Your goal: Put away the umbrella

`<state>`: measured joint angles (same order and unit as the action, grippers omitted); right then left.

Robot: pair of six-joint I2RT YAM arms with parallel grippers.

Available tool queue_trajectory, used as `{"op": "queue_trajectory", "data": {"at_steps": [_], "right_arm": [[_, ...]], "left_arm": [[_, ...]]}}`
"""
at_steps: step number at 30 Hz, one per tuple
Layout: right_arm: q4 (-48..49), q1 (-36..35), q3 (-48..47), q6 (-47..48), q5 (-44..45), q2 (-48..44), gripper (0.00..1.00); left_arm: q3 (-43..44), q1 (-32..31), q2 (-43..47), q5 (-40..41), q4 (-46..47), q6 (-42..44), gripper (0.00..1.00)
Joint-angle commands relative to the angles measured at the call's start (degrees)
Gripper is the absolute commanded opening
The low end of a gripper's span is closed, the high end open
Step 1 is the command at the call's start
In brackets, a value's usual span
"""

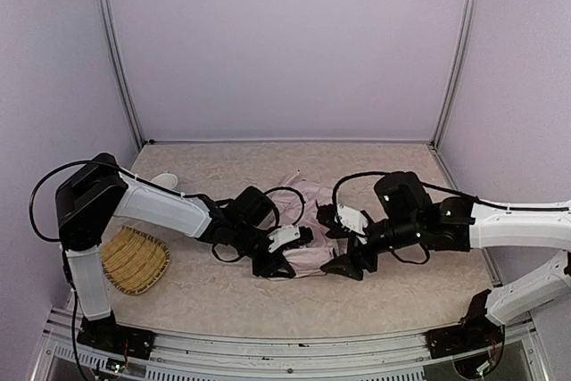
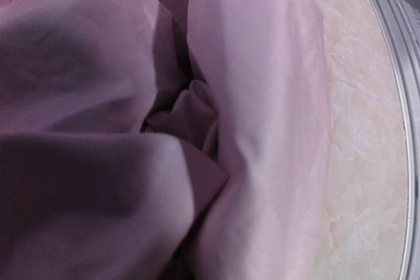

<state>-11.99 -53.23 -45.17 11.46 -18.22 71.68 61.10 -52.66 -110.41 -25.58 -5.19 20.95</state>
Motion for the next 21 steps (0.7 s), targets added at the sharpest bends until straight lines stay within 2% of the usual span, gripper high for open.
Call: {"op": "queue_trajectory", "data": {"at_steps": [1, 3, 6, 13, 21], "right_arm": [[10.8, -11.6, 7.6, 10.4, 21.0, -2.6, 0.83], [14.3, -16.0, 8.9, 14.5, 28.9, -1.2, 0.84], [19.3, -19.4, 9.0, 20.2, 34.3, 3.6, 0.89], [23.8, -18.9, 9.0, 27.7, 35.4, 14.6, 0.96], [22.6, -13.4, 6.1, 28.2, 32.1, 22.9, 0.9]], "left_arm": [[0.3, 0.5, -2.6, -11.0, -12.2, -8.2, 0.23], [0.0, 0.5, -2.8, -14.3, -12.5, -8.7, 0.23], [0.5, 0.9, -4.3, -18.1, -12.8, -9.5, 0.23], [4.5, 3.5, -10.9, -22.4, -16.5, -9.2, 0.21], [8.6, 3.9, -15.0, -24.9, -21.9, -4.8, 0.2]]}}
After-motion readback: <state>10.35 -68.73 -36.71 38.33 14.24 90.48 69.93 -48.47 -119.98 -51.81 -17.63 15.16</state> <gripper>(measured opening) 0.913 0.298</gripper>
